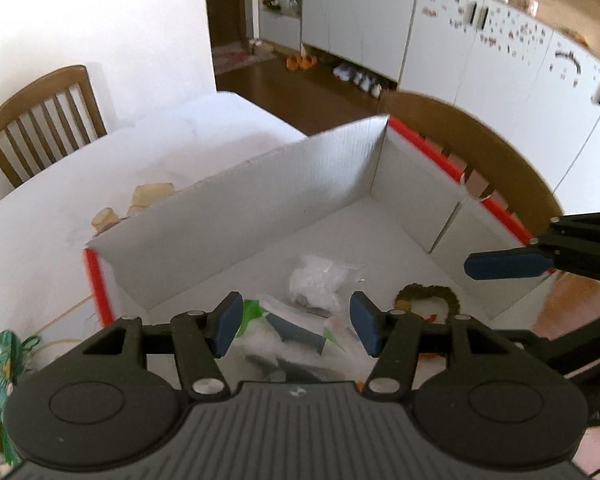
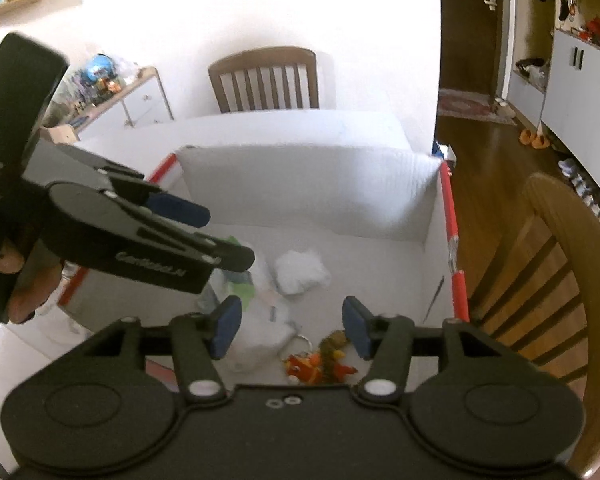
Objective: Organize objects
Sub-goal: 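Open left gripper releasing fluffy bag while right gripper drops brown cord into box, then move both grippers back to the table, left gripper toward cartoon rabbit toy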
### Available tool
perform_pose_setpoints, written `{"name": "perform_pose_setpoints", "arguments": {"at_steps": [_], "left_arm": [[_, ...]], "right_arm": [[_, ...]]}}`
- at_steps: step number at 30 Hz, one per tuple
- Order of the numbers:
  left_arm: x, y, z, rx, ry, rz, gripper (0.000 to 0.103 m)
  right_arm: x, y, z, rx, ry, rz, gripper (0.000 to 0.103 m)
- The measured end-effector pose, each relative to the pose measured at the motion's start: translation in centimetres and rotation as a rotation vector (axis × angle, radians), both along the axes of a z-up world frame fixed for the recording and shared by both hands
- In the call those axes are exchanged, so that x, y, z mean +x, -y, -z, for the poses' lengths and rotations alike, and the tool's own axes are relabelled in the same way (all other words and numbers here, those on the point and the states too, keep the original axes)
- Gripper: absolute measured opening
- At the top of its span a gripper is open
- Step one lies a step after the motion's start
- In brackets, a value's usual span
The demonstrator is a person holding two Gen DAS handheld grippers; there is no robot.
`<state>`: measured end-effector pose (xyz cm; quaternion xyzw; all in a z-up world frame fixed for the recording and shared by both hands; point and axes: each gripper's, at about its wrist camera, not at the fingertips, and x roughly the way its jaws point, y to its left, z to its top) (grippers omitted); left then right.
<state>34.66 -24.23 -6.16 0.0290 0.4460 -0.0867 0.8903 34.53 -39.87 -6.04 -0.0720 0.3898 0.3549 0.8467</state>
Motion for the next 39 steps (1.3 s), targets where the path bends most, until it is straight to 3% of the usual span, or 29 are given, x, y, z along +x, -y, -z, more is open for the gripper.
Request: {"name": "perform_pose_setpoints", "arguments": {"at_steps": [10, 12, 27, 34, 36, 39], "left_arm": [[-5.0, -3.5, -3.8, -0.096, 0.096, -0.049, 0.059], [-5.8, -4.3, -4.2, -0.117, 0.110, -0.059, 0.067], [-13.3, -11.8, -6.3, -0.143, 0.229, -0.144, 0.084], [-16.3, -15.8, -6.6, -0.161, 0.246, -0.161, 0.084], [-17.0, -16.8, -6.5, -0.159, 0.249, -0.163, 0.094], [-18.1, -18.7, -6.3, -0.165, 0.258, -0.174, 0.100]], "right_arm": [[-2.2, -0.5, -3.1, 0.078, 0.033, 0.003, 0.070], [-2.7, -0.8, -3.6, 0.096, 0.035, 0.003, 0.074], [-7.6, -6.3, -5.8, 0.126, 0.083, 0.060, 0.097], [-10.2, -10.1, -5.7, 0.122, 0.078, 0.061, 0.098], [-10.9, -11.2, -5.7, 0.124, 0.074, 0.058, 0.098], [-11.7, -12.9, -5.7, 0.123, 0.069, 0.055, 0.098]]}}
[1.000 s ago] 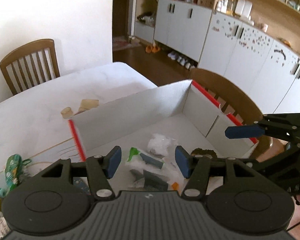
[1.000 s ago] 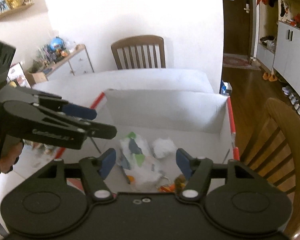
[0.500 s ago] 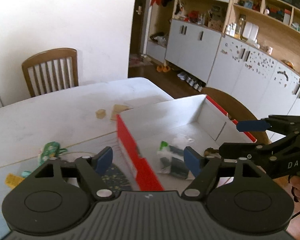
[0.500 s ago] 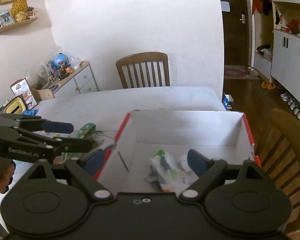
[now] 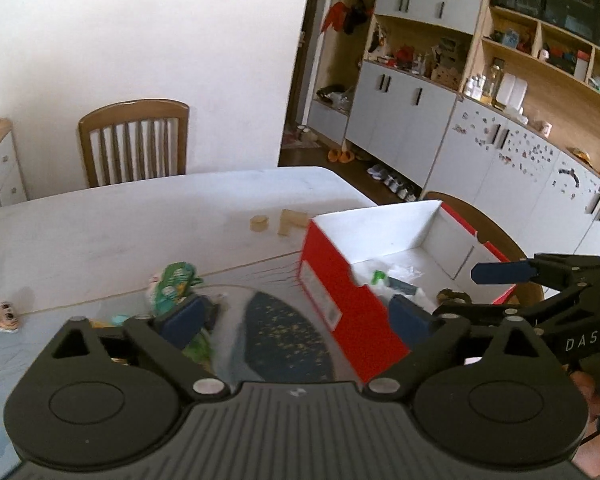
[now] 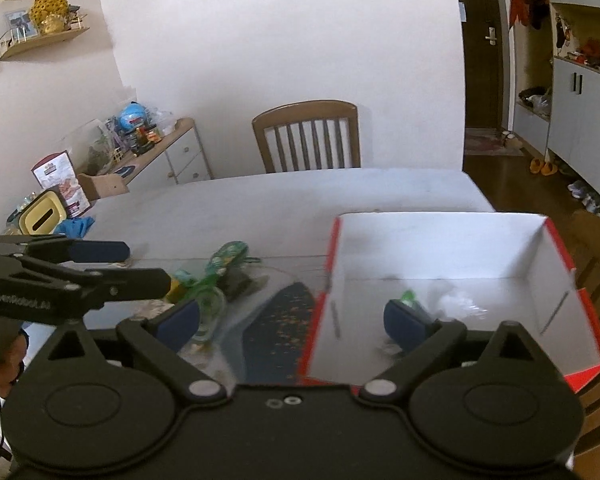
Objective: Organize objects
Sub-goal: 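Move both grippers back to the table, left gripper toward cartoon rabbit toy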
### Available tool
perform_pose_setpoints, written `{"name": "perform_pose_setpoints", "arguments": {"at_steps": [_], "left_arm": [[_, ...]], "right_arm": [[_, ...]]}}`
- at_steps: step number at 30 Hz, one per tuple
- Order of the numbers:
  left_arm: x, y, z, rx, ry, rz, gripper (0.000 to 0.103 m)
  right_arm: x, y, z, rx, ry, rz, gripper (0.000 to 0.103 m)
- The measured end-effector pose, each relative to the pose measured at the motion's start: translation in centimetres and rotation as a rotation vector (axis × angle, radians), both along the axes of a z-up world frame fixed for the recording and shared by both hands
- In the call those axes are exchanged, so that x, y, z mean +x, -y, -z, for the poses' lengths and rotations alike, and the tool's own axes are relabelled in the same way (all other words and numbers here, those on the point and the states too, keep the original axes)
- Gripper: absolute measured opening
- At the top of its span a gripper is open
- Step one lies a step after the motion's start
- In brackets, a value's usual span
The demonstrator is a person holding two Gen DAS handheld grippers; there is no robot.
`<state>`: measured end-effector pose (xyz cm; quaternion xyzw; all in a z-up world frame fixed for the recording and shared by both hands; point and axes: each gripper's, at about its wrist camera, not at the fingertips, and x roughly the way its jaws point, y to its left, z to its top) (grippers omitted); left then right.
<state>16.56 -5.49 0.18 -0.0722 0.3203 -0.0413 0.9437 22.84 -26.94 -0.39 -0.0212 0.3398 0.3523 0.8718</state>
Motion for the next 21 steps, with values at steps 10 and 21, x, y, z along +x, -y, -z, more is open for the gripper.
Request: {"name": "perform_pose_setpoints", "arguments": {"at_steps": [10, 21], "left_arm": [[-2.5, -5.9, 1.2, 0.002, 0.021, -0.038, 0.103], [-3.5, -14.0, 3.4, -0.014, 0.007, -0.201, 0.103]], "right_arm": [[-1.6, -5.1, 0.9, -0.012, -0.025, -0.009, 0.098], [-2.0, -10.5, 2.3, -0.052, -0.040, -0.021, 0.098]]}}
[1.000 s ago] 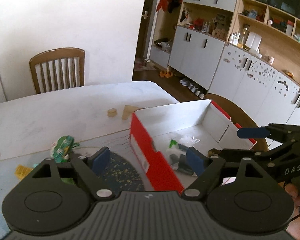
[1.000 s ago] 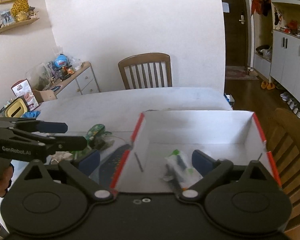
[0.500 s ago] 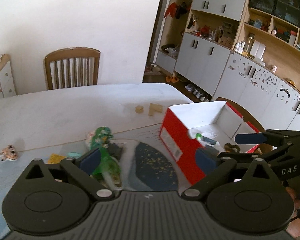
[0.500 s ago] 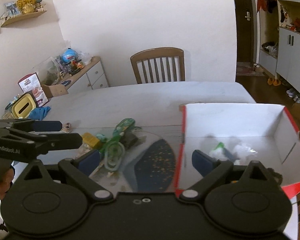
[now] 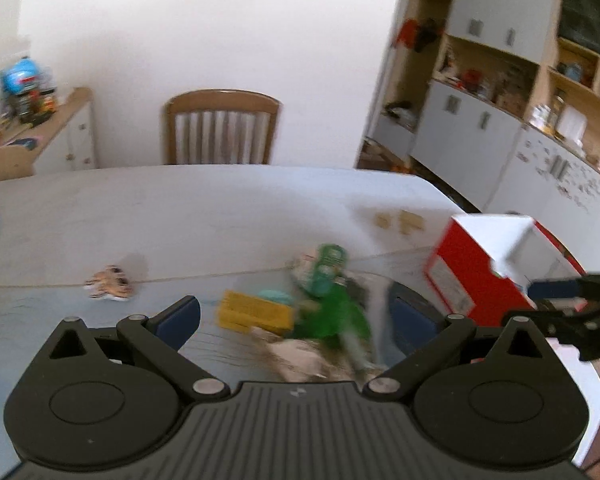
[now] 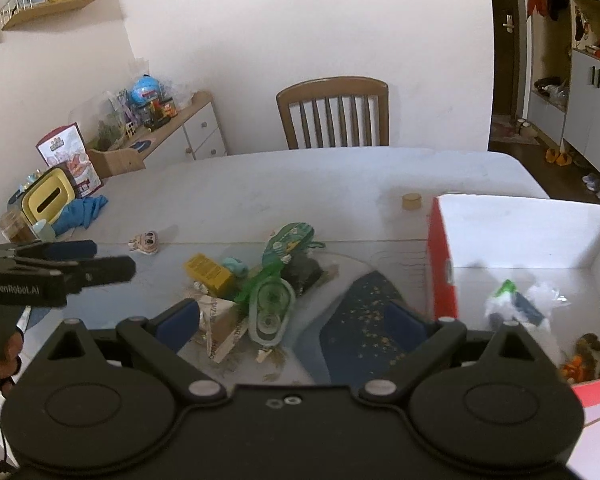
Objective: Organize objects
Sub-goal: 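Move both grippers back to the table, left gripper toward cartoon rabbit toy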
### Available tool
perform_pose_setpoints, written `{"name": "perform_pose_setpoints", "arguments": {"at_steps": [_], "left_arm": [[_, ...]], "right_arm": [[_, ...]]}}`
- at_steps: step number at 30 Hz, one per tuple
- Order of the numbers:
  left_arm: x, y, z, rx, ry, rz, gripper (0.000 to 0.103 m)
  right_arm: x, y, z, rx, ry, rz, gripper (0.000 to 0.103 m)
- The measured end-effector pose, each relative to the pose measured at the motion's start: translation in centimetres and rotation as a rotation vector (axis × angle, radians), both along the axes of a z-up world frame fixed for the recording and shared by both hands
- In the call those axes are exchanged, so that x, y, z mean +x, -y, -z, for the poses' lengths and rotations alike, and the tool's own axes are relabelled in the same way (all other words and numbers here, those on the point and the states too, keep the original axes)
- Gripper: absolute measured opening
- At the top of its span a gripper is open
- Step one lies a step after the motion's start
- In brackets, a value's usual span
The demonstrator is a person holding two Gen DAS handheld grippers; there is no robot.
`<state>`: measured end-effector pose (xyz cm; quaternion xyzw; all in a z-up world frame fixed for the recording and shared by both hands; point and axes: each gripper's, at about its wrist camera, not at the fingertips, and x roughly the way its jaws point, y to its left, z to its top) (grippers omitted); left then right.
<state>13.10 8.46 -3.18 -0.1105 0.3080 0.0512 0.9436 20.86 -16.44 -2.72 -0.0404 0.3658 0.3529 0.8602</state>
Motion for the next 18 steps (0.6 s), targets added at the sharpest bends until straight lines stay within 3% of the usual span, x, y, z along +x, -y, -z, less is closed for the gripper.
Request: {"name": "perform_pose_setpoints", "arguments": {"at_steps": [4, 18], "left_arm": [[-0.1, -3.4, 0.8, -0.039, 0.004, -0.074, 0.103], [1.6, -10.5, 5.5, 0.031, -0.076, -0.143, 0.103]], "right_arm": [[0.3, -1.7, 0.8, -0.032, -0.006, -0.007, 0.098], [2.7, -6.1, 4.9, -0.152, -0.048, -0.008, 0.096]]}}
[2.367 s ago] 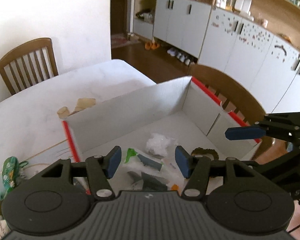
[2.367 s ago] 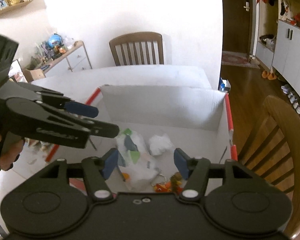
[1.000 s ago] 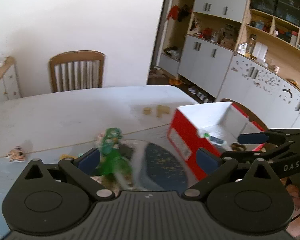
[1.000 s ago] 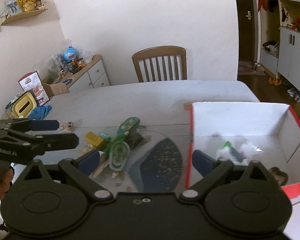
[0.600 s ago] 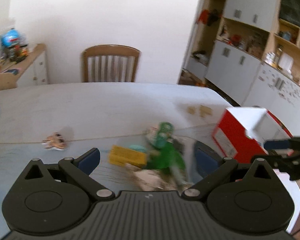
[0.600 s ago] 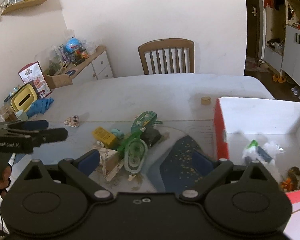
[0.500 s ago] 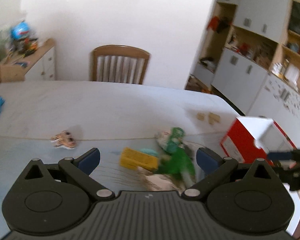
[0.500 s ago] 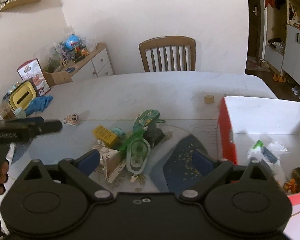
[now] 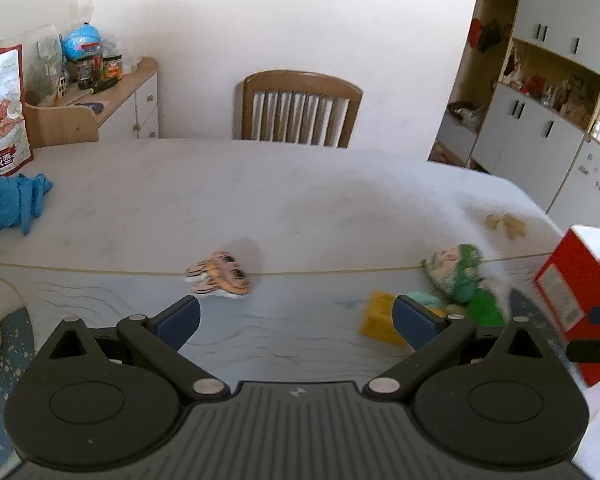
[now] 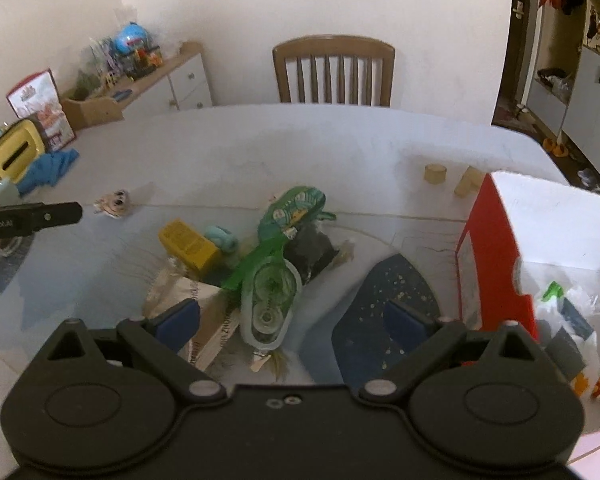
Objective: Organize objects
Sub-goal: 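Move both grippers back to the table, left gripper toward cartoon rabbit toy, then close left gripper on cartoon rabbit toy while right gripper closes on green-white tape roller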
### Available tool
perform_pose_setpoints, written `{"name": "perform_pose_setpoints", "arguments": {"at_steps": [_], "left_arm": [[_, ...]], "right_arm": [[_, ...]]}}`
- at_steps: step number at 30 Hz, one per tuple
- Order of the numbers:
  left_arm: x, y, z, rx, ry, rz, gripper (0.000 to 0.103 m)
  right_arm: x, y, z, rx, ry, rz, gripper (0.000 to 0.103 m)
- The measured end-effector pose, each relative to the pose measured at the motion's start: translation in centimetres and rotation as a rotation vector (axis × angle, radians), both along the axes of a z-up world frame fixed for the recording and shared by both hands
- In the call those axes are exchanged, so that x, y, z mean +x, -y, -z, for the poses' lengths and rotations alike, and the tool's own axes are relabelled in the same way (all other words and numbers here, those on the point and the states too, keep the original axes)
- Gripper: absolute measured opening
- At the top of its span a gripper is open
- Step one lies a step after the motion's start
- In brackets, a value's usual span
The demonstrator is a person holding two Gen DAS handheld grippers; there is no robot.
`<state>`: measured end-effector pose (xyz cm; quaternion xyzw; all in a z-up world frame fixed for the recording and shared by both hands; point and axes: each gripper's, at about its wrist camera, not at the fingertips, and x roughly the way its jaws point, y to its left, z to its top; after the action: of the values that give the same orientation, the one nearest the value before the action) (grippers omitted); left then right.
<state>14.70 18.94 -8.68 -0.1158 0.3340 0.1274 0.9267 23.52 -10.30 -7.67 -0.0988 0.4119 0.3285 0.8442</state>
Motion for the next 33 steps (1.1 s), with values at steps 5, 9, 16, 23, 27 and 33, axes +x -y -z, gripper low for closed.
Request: {"name": "perform_pose_setpoints", "arguments": {"at_steps": [5, 9, 16, 23, 27, 33], "left_arm": [[0.9, -2.2, 1.4, 0.020, -0.019, -0.021, 0.103], [2.2, -3.6, 2.5, 0.052, -0.034, -0.033, 0.103], [3.9, -5.2, 3.8, 0.069, -0.045, -0.032, 0.103], [5.9, -6.2, 5.4, 0.083, -0.090, -0.017, 0.103], [7.0, -6.6, 6.1, 0.075, -0.110, -0.006, 0.103], [7.5, -6.5, 6.6, 0.076, -0.109, -0.001, 0.100]], "right_arm": [[0.7, -1.3, 1.9, -0.055, -0.027, 0.000, 0.092], [0.8, -2.4, 2.9, -0.074, -0.046, -0.012, 0.089], [1.7, -3.2, 4.5, -0.088, -0.096, 0.010, 0.076], [2.2, -3.6, 5.2, -0.079, -0.123, 0.023, 0.072], [2.3, -3.8, 5.4, -0.078, -0.126, 0.022, 0.071], [2.3, -4.2, 6.1, -0.092, -0.131, 0.014, 0.066]]}}
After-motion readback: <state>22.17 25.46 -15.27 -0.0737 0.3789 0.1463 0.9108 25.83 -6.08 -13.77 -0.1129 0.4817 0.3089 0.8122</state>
